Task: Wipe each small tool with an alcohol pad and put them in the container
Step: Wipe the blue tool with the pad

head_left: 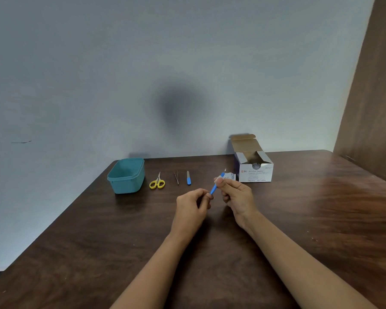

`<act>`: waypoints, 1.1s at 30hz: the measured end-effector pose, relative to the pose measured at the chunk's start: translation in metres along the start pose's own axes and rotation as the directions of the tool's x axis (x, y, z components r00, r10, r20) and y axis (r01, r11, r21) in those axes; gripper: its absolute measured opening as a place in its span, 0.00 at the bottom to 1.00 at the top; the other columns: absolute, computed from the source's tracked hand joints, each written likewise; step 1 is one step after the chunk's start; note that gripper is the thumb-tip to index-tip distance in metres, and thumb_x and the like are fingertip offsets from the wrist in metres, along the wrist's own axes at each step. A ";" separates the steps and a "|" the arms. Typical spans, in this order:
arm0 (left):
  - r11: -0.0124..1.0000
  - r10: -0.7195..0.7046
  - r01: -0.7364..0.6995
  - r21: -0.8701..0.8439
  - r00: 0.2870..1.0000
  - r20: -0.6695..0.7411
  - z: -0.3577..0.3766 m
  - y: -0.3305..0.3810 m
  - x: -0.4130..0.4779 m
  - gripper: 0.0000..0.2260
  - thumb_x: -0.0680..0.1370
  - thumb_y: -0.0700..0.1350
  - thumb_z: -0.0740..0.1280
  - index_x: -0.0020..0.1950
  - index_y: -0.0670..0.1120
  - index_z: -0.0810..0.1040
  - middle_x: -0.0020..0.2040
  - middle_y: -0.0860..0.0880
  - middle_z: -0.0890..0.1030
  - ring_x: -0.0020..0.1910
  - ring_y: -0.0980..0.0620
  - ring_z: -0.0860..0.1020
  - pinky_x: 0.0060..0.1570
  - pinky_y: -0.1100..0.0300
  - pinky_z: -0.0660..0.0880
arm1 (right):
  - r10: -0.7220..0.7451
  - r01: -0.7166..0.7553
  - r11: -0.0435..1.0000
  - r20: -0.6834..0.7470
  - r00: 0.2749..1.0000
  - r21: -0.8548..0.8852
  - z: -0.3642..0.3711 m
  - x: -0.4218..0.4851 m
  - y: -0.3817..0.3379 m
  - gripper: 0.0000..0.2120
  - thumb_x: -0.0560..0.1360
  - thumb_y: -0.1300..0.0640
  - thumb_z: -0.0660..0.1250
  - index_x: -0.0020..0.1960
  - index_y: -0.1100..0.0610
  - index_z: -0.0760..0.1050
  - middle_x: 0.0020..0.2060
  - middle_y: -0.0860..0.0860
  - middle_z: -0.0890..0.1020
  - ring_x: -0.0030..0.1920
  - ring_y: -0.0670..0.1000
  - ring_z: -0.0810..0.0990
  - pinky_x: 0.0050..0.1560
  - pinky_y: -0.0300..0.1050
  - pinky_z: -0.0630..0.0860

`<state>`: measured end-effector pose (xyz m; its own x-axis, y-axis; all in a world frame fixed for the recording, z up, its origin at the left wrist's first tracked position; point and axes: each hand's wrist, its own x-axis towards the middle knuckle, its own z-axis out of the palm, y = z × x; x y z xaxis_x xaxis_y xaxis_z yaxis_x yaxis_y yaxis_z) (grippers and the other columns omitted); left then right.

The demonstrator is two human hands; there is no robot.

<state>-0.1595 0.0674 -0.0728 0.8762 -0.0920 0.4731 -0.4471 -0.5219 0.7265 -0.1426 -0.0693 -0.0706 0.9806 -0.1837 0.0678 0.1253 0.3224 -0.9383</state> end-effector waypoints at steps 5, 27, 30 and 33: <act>0.996 -0.005 0.011 -0.090 0.998 0.066 0.004 0.007 -0.001 0.07 0.79 0.40 0.64 0.47 0.44 0.82 0.40 0.55 0.82 0.35 0.64 0.79 0.39 0.74 0.74 | 0.027 -0.031 0.984 0.021 0.999 0.174 -0.004 0.001 -0.005 0.08 0.66 0.55 0.72 0.43 0.58 0.83 0.30 0.49 0.74 0.31 0.43 0.67 0.32 0.35 0.65; 0.884 -0.161 0.263 -0.387 0.947 0.277 0.005 0.002 -0.002 0.08 0.80 0.41 0.64 0.45 0.43 0.82 0.39 0.46 0.83 0.37 0.56 0.79 0.43 0.60 0.77 | -0.166 0.165 0.986 -0.029 0.986 -0.033 -0.006 0.003 -0.012 0.05 0.72 0.60 0.72 0.47 0.59 0.82 0.32 0.44 0.78 0.32 0.40 0.75 0.33 0.31 0.71; 0.887 -0.173 0.264 -0.378 0.950 0.259 0.004 0.002 -0.002 0.07 0.79 0.41 0.65 0.44 0.43 0.82 0.39 0.46 0.83 0.37 0.56 0.80 0.45 0.59 0.78 | -0.136 0.135 0.991 -0.013 0.991 -0.016 -0.004 0.003 -0.010 0.06 0.72 0.59 0.72 0.48 0.60 0.82 0.31 0.44 0.78 0.32 0.41 0.74 0.36 0.34 0.70; 0.891 -0.167 0.264 -0.370 0.947 0.274 0.005 0.002 -0.001 0.07 0.79 0.41 0.65 0.44 0.45 0.82 0.40 0.46 0.84 0.37 0.56 0.80 0.46 0.57 0.78 | -0.066 0.068 0.993 -0.031 0.997 0.094 -0.004 0.003 -0.009 0.03 0.73 0.60 0.71 0.44 0.58 0.83 0.35 0.50 0.79 0.34 0.44 0.69 0.35 0.37 0.66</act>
<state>-0.1603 0.0627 -0.0743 0.9538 -0.2323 0.1906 -0.2338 -0.1754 0.9563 -0.1411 -0.0770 -0.0630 0.9652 -0.2328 0.1190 0.2056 0.3950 -0.8954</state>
